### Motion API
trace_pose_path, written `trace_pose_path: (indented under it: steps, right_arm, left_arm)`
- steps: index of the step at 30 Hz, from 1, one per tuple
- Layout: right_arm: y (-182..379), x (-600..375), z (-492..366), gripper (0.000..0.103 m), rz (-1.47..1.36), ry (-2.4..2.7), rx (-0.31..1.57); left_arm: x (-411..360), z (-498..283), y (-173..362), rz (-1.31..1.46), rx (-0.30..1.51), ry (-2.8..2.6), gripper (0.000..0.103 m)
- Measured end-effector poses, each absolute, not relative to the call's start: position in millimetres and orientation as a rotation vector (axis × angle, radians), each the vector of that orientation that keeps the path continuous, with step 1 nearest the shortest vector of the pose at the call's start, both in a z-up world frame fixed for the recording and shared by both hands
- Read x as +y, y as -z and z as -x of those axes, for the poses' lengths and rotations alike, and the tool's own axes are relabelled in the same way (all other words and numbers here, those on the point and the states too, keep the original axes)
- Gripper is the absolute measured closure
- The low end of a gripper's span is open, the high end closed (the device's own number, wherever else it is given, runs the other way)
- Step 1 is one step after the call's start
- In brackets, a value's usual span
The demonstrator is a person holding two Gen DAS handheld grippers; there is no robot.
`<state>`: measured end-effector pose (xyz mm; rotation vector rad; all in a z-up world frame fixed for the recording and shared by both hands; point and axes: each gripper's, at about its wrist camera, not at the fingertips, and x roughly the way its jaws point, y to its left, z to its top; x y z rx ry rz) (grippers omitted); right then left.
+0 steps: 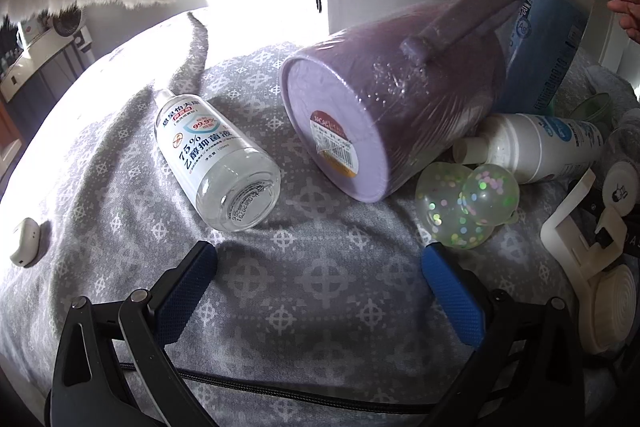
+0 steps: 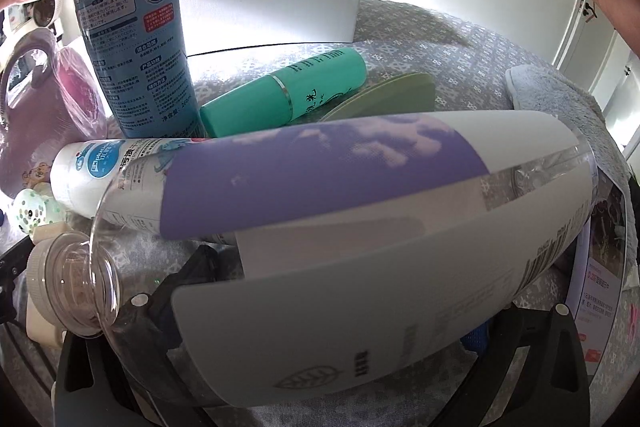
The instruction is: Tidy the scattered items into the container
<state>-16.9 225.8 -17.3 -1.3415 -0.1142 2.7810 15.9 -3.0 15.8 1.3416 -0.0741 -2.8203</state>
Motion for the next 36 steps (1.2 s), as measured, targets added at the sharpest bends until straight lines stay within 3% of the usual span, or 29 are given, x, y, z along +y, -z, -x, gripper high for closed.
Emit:
trace_pose_path:
  steps: [36]
  right_arm:
    - [23.2, 229.6, 15.9, 0.0, 1.343, -2.78, -0.114]
  left_arm:
    - [-2.2, -22.7, -16.3, -1.343, -0.073, 2.821, 0.0]
